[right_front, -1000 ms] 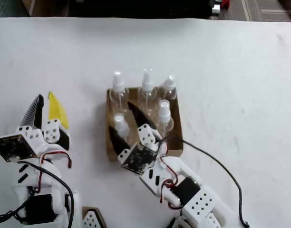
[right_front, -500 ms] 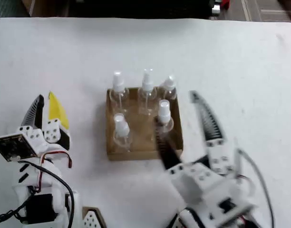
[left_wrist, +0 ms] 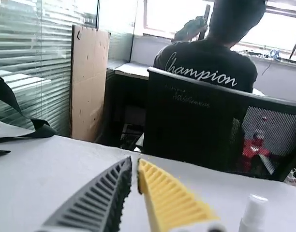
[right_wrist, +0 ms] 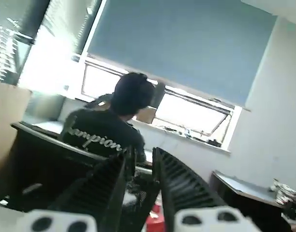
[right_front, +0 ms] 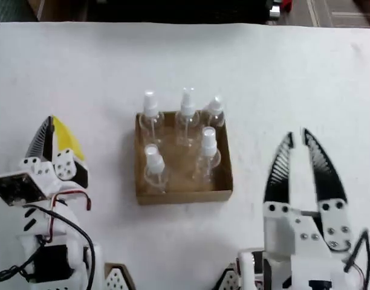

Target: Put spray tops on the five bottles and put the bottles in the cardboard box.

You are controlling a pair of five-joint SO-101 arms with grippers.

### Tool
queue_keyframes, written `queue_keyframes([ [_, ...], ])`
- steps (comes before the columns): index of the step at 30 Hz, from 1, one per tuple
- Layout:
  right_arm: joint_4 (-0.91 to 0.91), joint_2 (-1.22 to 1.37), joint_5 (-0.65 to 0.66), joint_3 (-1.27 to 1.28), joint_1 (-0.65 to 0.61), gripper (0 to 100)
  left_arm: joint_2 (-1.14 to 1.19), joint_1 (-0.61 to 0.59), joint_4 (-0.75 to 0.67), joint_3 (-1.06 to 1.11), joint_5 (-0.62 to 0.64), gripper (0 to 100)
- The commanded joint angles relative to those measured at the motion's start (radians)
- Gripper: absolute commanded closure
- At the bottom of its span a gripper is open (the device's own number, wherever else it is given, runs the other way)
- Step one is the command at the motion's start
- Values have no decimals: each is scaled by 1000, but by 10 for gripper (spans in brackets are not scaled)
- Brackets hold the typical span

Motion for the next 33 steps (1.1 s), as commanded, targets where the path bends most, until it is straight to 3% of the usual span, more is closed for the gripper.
queue_keyframes([
  [1,168,-7,-5,-120,150,981,-10,10,-9,-107,3,979],
  [7,421,-13,-6,-196,179,982,-10,30,183,-267,-178,979],
  [11,503,-13,-6,-193,128,982,-10,59,334,-334,-270,979],
  [15,499,-13,2,-126,102,982,-10,59,353,-290,-391,979],
  [18,414,-13,2,-12,108,978,-10,61,304,-178,-483,977],
  [24,176,-12,3,334,102,977,-10,61,58,157,-628,976],
  [29,-91,-12,3,687,142,977,-10,61,-43,339,-535,976],
  [33,-340,-8,3,901,214,978,-12,105,28,334,-494,976],
])
